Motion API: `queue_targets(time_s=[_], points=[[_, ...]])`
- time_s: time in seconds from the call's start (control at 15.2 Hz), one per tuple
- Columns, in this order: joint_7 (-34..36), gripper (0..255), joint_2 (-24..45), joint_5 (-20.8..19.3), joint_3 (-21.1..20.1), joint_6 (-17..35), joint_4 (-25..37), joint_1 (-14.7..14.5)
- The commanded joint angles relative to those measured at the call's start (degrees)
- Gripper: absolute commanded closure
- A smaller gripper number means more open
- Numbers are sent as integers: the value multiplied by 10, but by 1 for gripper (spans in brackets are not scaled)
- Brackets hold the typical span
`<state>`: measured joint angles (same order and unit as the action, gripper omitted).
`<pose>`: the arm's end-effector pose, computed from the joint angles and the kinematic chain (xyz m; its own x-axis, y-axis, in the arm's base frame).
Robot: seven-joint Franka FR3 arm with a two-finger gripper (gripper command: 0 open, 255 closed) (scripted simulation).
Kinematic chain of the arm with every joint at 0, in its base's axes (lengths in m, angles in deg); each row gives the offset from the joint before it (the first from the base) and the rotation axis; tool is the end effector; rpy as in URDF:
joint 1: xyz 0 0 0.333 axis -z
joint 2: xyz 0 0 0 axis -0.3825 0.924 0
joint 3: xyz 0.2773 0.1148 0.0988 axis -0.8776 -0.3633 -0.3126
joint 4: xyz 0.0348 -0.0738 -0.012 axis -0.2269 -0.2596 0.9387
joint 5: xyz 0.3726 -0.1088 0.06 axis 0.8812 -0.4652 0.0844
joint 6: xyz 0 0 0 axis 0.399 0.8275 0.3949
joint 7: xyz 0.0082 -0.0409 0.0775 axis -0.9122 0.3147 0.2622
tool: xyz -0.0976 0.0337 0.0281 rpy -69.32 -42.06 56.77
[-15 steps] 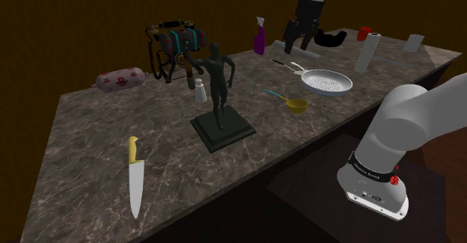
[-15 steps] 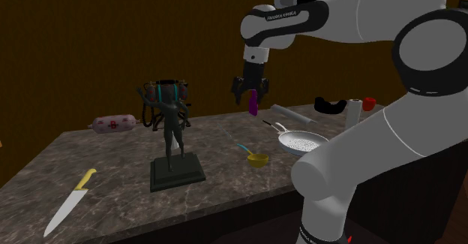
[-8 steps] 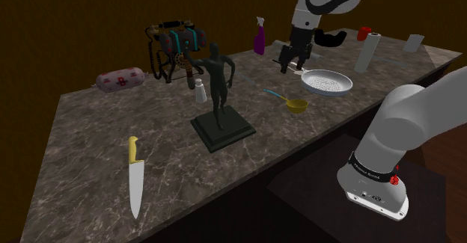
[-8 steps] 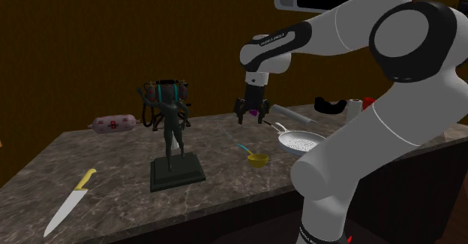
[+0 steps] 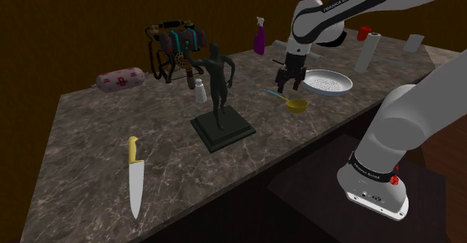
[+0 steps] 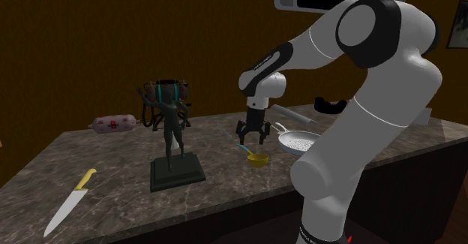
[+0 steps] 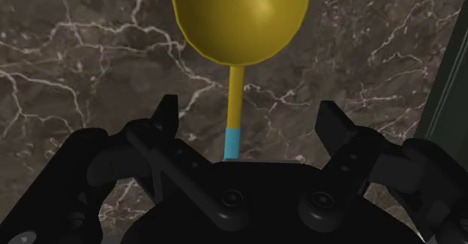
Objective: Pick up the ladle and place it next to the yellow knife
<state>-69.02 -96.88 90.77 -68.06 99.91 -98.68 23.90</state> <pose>0.3766 -0.0914 0.3900 0.9565 -0.2843 -0.0657 -0.2913 -0.9434 -0.1588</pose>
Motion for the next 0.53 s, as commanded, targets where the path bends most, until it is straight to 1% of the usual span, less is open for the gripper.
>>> queue_targets(time_s=[0.0, 0.46], points=[[-9, 0, 25, 7, 8, 23, -7, -1], [-20, 0, 62, 24, 10, 92, -40, -11]])
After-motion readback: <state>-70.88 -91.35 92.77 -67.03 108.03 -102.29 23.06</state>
